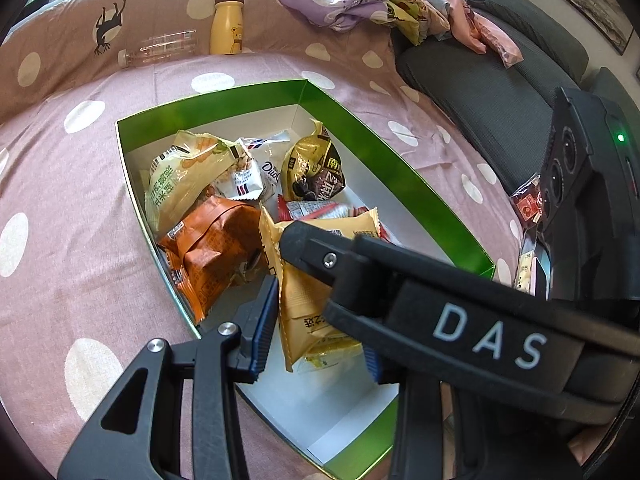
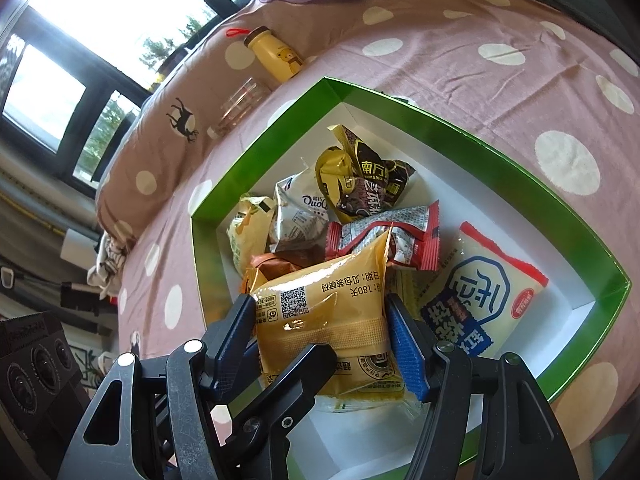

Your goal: Organize snacks

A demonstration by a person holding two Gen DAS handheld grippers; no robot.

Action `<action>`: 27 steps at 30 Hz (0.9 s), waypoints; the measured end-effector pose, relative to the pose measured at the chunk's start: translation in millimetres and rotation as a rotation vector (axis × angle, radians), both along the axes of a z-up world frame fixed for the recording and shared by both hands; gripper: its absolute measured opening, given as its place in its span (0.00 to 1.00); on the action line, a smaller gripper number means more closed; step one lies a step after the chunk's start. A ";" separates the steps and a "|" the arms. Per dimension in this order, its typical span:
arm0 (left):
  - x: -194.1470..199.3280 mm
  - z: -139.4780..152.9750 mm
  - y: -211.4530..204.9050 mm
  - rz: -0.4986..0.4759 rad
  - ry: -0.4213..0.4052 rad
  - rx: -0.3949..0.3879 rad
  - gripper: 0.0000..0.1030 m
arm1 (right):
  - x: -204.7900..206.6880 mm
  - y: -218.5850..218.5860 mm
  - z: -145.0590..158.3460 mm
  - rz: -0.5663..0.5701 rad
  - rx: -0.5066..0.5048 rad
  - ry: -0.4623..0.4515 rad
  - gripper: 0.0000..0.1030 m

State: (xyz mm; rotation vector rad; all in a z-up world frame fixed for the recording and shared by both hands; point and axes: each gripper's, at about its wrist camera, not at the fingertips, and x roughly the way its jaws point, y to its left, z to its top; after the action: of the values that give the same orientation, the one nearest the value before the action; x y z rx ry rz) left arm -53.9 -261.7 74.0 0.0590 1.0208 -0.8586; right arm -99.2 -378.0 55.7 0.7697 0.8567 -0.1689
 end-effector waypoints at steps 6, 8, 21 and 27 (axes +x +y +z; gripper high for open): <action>-0.8 -0.7 1.0 0.005 0.001 0.001 0.35 | 0.7 -0.4 -1.1 -0.003 -0.001 -0.001 0.66; -0.5 -0.5 1.7 0.010 -0.004 0.002 0.37 | 0.8 -0.8 -1.2 -0.003 -0.002 -0.001 0.66; -7.2 15.1 14.9 0.037 -0.055 -0.002 0.73 | -15.6 -3.8 15.9 -0.074 -0.082 -0.032 0.66; -14.6 31.0 28.9 0.074 -0.113 -0.006 0.86 | -21.9 2.5 27.6 -0.078 -0.113 -0.062 0.66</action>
State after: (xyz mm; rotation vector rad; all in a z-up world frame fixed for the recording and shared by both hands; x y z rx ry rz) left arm -68.5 -232.8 105.0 0.0638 0.9088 -0.7821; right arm -121.1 -375.5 83.3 0.6988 0.7520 -0.2590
